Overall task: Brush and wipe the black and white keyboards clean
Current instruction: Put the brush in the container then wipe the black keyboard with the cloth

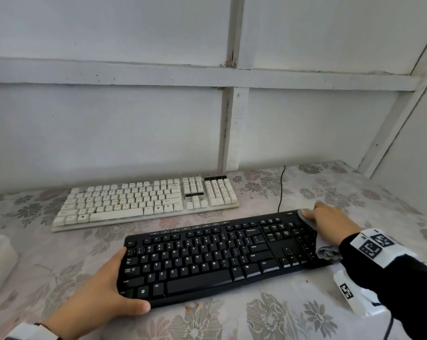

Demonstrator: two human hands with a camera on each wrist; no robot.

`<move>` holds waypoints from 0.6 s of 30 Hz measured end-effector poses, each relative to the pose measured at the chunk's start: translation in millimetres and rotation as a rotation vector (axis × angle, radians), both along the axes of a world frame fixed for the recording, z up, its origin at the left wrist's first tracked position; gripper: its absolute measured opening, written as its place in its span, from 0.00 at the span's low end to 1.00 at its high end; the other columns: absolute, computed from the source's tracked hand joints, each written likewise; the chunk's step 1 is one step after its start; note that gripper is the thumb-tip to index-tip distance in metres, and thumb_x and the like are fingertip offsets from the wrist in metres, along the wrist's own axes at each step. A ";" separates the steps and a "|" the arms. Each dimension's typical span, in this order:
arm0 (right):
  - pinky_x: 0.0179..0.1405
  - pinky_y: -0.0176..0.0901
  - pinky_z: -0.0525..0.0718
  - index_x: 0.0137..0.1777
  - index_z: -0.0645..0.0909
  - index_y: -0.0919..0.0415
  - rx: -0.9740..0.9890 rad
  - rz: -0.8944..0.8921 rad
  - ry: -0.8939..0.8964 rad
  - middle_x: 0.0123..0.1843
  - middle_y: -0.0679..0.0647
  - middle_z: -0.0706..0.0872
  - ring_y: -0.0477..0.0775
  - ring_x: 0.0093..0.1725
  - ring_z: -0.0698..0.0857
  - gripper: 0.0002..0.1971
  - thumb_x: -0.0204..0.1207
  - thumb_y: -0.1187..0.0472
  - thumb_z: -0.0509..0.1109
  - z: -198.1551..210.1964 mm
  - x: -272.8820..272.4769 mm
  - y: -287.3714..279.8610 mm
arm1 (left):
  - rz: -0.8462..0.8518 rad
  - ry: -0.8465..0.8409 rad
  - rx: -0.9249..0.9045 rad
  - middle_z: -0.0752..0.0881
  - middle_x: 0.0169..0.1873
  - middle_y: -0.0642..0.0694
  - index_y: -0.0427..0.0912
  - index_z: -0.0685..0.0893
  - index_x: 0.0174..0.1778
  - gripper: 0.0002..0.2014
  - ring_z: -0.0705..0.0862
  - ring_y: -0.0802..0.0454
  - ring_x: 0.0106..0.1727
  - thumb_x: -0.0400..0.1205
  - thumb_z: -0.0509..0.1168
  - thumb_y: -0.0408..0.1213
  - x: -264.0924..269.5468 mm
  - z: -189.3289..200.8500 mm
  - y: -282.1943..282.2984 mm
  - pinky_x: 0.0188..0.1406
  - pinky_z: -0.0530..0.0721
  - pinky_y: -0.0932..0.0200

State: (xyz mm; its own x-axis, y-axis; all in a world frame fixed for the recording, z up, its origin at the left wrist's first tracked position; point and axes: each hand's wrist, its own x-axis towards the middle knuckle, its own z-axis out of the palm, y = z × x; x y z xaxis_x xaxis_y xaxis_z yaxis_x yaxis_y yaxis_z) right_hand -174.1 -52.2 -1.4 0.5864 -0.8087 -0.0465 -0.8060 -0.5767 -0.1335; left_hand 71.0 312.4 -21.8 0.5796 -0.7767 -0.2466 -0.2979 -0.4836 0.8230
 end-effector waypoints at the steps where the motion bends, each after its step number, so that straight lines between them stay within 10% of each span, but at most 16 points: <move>1: 0.55 0.50 0.78 0.34 0.68 0.52 0.005 -0.011 0.015 0.48 0.55 0.76 0.63 0.54 0.79 0.16 0.86 0.55 0.54 0.2 -2.4 -5.8 | 0.006 0.008 0.008 0.78 0.56 0.66 0.71 0.61 0.62 0.46 0.76 0.72 0.53 0.60 0.83 0.34 -0.3 0.4 0.2 0.43 0.71 0.77; 5: 0.53 0.44 0.75 0.57 0.82 0.61 0.032 -0.135 -0.018 0.51 0.55 0.74 0.62 0.56 0.81 0.13 0.85 0.60 0.56 8.5 -2.3 -20.8 | 0.016 0.034 0.014 0.77 0.56 0.67 0.65 0.61 0.67 0.49 0.76 0.72 0.54 0.59 0.83 0.32 0.5 -0.2 -0.4 0.43 0.71 0.76; 9: 0.37 0.32 0.70 0.48 0.81 0.67 0.040 0.093 0.036 0.44 0.52 0.70 0.57 0.45 0.81 0.16 0.86 0.56 0.57 20.3 19.1 6.2 | 0.020 0.031 0.014 0.77 0.55 0.66 0.64 0.61 0.67 0.49 0.76 0.72 0.53 0.59 0.83 0.32 -0.2 1.2 -1.5 0.42 0.71 0.76; 13: 0.51 0.38 0.72 0.49 0.83 0.53 0.110 0.373 0.041 0.51 0.52 0.76 0.54 0.50 0.80 0.18 0.84 0.45 0.55 16.8 51.5 45.7 | 0.033 0.017 0.015 0.78 0.54 0.66 0.63 0.61 0.66 0.48 0.76 0.73 0.51 0.59 0.82 0.30 -3.6 4.5 -2.2 0.40 0.71 0.78; 18: 0.50 0.46 0.73 0.68 0.75 0.53 -0.008 0.433 0.200 0.57 0.57 0.72 0.62 0.56 0.77 0.15 0.85 0.57 0.54 0.6 64.1 55.4 | 0.031 0.024 0.007 0.80 0.54 0.64 0.63 0.63 0.65 0.46 0.77 0.72 0.51 0.60 0.82 0.28 -5.6 6.8 -2.0 0.40 0.71 0.79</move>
State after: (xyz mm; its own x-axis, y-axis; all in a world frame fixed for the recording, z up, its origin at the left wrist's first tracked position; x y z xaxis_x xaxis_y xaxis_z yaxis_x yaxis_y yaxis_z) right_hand -110.1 3.2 -0.8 0.8498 -0.4926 -0.1873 -0.5005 -0.8657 0.0059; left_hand 65.4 310.4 -14.9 0.5974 -0.7567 -0.2657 -0.2628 -0.4977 0.8266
